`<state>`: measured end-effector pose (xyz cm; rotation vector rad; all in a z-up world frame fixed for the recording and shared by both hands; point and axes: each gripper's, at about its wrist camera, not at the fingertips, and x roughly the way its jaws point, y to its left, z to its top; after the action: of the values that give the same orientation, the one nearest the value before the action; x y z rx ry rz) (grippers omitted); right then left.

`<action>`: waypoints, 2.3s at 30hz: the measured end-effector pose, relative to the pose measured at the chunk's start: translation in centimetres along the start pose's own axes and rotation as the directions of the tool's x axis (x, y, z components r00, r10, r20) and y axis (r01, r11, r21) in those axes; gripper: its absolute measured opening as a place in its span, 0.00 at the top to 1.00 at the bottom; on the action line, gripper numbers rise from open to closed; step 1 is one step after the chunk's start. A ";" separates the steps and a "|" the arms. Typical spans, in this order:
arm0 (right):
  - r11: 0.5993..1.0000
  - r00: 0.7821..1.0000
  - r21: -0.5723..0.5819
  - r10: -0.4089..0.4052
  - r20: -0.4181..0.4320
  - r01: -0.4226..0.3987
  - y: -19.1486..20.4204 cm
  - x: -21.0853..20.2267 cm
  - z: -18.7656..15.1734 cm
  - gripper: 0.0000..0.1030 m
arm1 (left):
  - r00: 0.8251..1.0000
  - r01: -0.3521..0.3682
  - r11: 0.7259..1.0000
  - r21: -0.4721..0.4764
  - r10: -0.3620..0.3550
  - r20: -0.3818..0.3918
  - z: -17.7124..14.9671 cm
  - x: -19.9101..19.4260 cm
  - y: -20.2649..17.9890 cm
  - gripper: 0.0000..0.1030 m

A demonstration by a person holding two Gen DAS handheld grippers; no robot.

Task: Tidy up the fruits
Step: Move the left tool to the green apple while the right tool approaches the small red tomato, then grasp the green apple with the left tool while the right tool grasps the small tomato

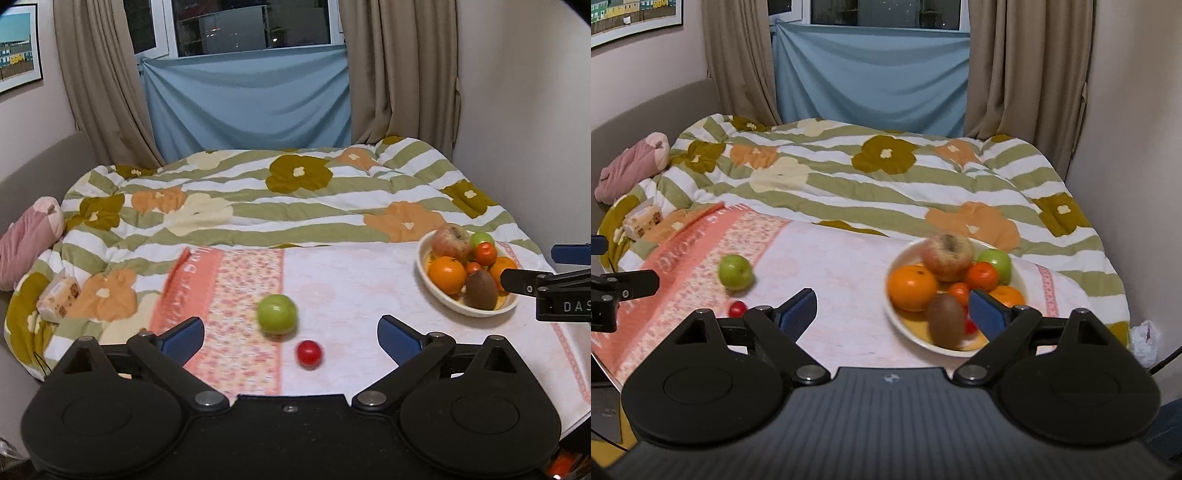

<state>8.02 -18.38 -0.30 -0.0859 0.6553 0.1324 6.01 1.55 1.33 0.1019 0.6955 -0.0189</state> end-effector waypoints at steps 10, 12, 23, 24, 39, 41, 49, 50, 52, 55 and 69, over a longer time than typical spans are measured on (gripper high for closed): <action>0.997 0.998 0.058 0.045 -0.032 -0.043 7.3 1.3 0.4 0.00 | 0.997 0.069 0.996 0.064 -0.067 -0.026 0.5 2.1 6.0 0.00; 0.997 0.998 0.064 0.052 -0.047 -0.049 8.7 2.1 0.3 0.00 | 0.996 0.089 0.992 0.088 -0.086 -0.038 0.8 2.9 6.9 0.00; 0.998 0.987 0.038 0.049 -0.155 -0.043 15.4 7.7 -1.3 0.00 | 0.966 0.213 0.972 0.101 -0.193 -0.174 2.3 10.7 10.0 0.00; 0.999 0.986 0.030 0.042 -0.163 -0.037 15.8 8.3 -1.5 0.00 | 0.961 0.223 0.970 0.101 -0.201 -0.188 2.5 11.6 10.0 0.00; 0.999 0.965 0.011 0.046 -0.258 -0.044 18.4 15.5 -4.4 0.08 | 0.891 0.342 0.938 0.057 -0.304 -0.336 2.5 21.1 7.5 0.09; 0.999 0.964 0.014 0.050 -0.260 -0.048 18.5 15.8 -4.4 0.09 | 0.884 0.353 0.934 0.051 -0.315 -0.347 2.4 21.4 7.2 0.13; 0.998 0.961 0.011 0.062 -0.268 -0.062 18.6 16.9 -4.3 0.24 | 0.861 0.380 0.925 0.019 -0.346 -0.373 2.0 22.8 6.0 0.41; 0.998 0.961 0.010 0.065 -0.270 -0.065 18.6 17.0 -4.3 0.25 | 0.851 0.391 0.920 0.003 -0.360 -0.382 1.9 22.9 6.0 0.44; 0.998 0.961 0.003 0.066 -0.270 -0.067 18.8 17.1 -4.2 0.27 | 0.856 0.388 0.921 0.022 -0.351 -0.380 1.8 22.6 5.7 0.45; 0.997 0.962 -0.003 0.070 -0.263 -0.073 18.9 17.1 -4.0 0.28 | 0.856 0.393 0.919 0.036 -0.351 -0.379 1.6 22.4 5.7 0.45; 0.991 0.962 -0.082 0.079 -0.262 -0.104 19.4 19.0 -3.4 0.48 | 0.877 0.354 0.932 0.080 -0.301 -0.374 0.0 20.7 8.4 0.45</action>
<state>17.92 2.23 -15.35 -0.1671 0.9146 0.2449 22.32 10.22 -11.22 0.1283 1.0703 -0.3887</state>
